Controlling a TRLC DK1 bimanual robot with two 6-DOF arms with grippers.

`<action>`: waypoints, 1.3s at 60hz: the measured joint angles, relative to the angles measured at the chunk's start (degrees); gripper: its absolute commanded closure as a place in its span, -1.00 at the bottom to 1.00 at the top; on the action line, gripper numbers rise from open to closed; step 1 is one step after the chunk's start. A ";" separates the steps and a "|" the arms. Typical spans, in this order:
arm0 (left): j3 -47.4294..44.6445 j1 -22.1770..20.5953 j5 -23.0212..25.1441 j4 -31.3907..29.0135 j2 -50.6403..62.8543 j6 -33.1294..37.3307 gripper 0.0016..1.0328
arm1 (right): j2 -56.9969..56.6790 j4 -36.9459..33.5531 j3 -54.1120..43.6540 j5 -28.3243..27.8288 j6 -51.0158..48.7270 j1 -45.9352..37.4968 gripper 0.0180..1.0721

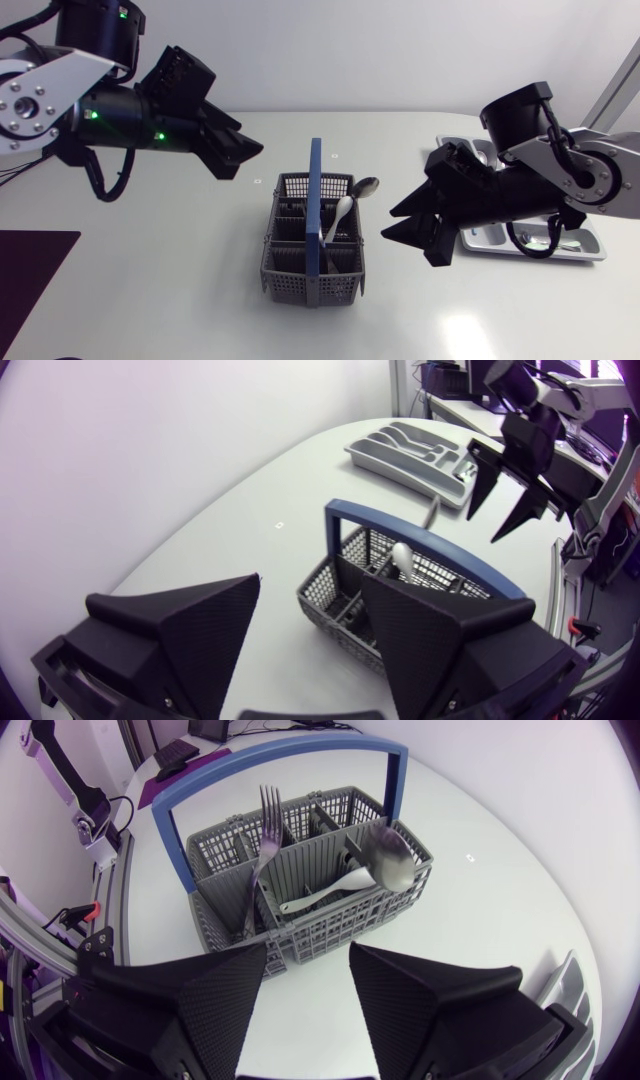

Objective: Unload the cutlery basket into the drawer organizer.

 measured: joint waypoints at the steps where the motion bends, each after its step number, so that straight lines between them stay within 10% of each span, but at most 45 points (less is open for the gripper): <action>1: -0.44 -0.48 0.00 -0.24 -0.52 0.00 -0.45 | -0.20 0.02 0.00 -0.15 0.04 0.24 -0.22; 20: -7.21 -6.73 0.00 -1.90 -5.35 -1.79 -0.50 | 5.25 1.18 4.15 -1.03 6.16 5.97 -0.22; 65: -14.03 -5.44 0.96 -0.11 -7.28 -2.21 -0.56 | 19.43 12.70 8.83 -1.42 15.28 13.60 -0.22; 78: -15.21 -5.03 1.33 0.72 -7.30 -2.21 -0.56 | 20.37 13.64 9.05 -0.81 15.91 15.34 0.65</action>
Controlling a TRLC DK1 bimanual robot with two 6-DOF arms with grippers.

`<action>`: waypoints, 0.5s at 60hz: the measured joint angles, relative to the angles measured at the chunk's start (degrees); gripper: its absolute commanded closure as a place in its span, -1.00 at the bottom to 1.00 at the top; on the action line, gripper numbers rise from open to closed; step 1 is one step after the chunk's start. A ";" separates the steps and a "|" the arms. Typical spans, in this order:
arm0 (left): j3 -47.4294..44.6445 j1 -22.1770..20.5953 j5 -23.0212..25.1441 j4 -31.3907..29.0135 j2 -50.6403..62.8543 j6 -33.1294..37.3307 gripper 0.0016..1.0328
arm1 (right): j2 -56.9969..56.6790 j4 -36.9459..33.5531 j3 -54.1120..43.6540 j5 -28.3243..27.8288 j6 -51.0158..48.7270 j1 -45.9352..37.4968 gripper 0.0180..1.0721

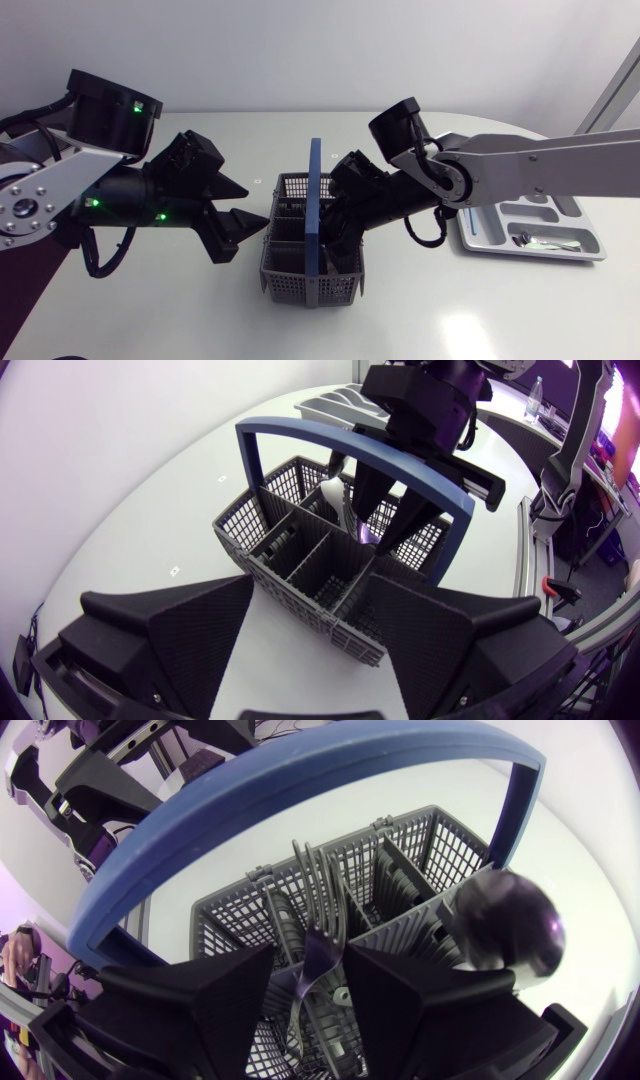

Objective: Unload the cutlery basket into the drawer organizer.

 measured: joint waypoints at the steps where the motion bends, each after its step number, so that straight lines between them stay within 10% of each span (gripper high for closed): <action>1: -0.07 0.02 0.00 0.00 0.00 0.00 -0.56 | 0.00 0.09 0.00 0.02 0.17 0.00 0.75; 30: -0.74 0.37 0.17 0.68 0.00 0.00 -0.56 | -3.56 1.64 -1.81 -0.94 1.55 -0.07 0.89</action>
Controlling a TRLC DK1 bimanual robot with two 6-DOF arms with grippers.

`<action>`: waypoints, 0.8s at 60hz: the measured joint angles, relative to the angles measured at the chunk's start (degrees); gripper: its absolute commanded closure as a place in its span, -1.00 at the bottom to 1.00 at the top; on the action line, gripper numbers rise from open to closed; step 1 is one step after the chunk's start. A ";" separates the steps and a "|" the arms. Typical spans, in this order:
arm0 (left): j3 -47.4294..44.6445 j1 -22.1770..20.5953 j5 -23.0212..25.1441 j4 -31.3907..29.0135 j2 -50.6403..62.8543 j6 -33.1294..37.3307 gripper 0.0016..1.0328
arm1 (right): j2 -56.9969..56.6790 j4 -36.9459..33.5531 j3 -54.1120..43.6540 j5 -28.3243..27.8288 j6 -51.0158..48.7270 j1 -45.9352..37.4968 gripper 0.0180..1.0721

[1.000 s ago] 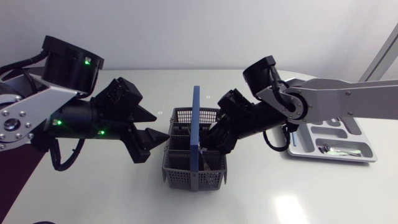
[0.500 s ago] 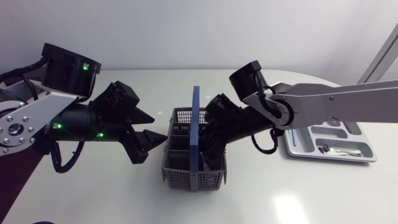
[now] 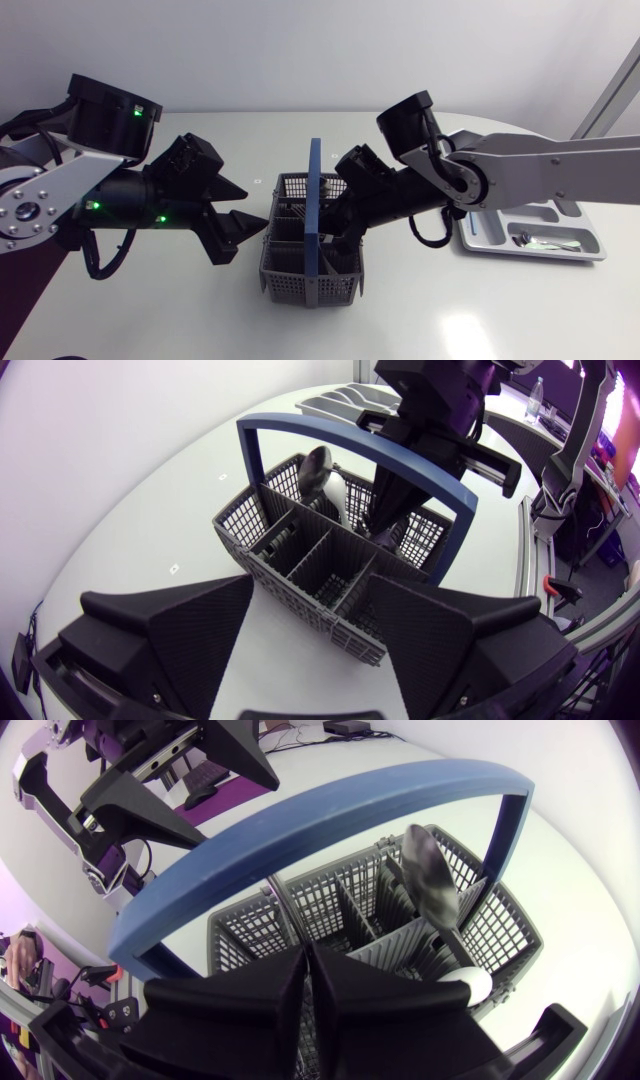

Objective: Unload the cutlery basket into the drawer organizer.

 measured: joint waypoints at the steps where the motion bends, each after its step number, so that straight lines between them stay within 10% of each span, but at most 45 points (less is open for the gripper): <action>1: 0.00 0.00 0.00 0.00 0.00 0.00 -0.56 | -0.37 0.00 -0.24 -0.17 0.17 -0.07 0.89; 34: -0.20 0.00 0.00 0.90 -0.31 -0.02 -0.61 | -12.66 6.29 -10.43 -10.23 5.79 -11.54 0.89; 48: -0.83 -2.10 0.00 1.70 -0.24 -0.68 -0.62 | -12.41 7.23 -10.67 -6.25 6.99 -9.16 0.89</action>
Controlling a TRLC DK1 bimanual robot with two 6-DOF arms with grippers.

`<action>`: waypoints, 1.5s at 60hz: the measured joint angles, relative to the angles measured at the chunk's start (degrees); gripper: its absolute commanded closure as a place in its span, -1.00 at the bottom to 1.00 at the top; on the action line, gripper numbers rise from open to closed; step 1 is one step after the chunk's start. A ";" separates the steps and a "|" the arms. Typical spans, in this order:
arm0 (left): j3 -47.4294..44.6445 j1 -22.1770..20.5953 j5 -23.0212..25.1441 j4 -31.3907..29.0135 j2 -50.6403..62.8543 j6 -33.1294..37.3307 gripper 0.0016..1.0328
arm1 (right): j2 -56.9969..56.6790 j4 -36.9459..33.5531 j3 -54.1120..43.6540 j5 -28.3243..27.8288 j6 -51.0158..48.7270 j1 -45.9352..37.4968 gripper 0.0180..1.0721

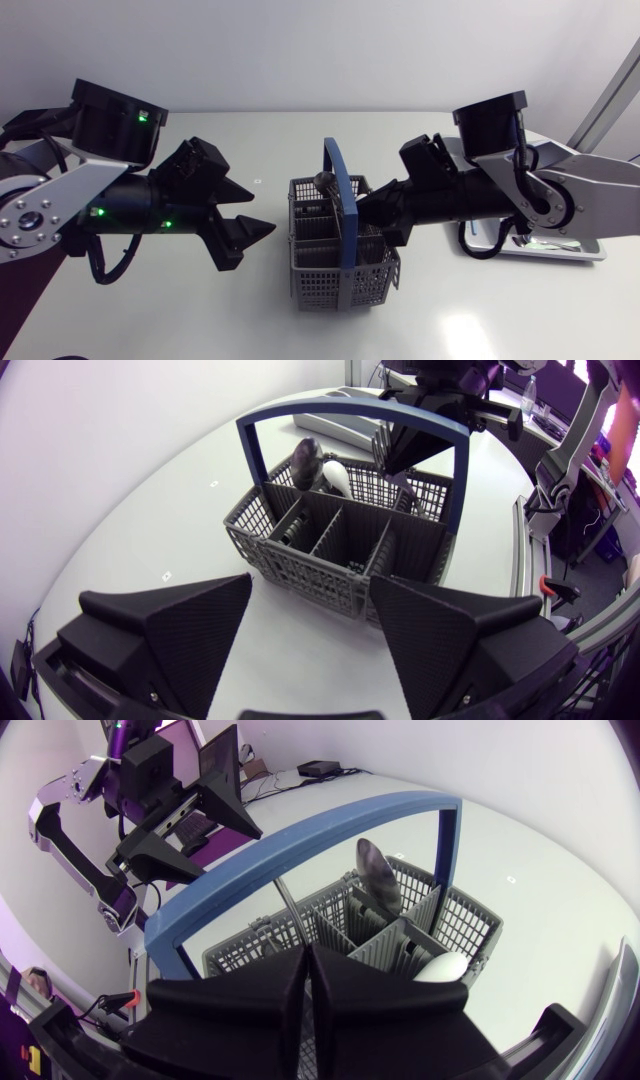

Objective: Unload the cutlery basket into the drawer organizer.

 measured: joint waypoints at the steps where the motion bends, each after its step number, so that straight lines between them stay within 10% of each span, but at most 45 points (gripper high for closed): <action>1: 0.00 -0.07 0.00 0.02 0.00 -0.02 -0.62 | 0.13 0.00 0.00 0.24 0.00 0.15 0.89; 26: -0.68 -2.89 -0.24 1.77 1.77 -0.85 -0.62 | 4.61 -0.17 0.00 3.48 1.33 0.20 0.89; 79: -0.90 -3.80 -0.94 3.65 3.28 -1.92 -0.67 | -1.97 -2.03 4.79 -23.32 13.84 -19.98 0.89; 90: -1.01 -3.69 -1.79 3.65 1.36 -1.92 -0.67 | -4.00 -16.52 15.13 -18.73 3.74 -32.26 0.89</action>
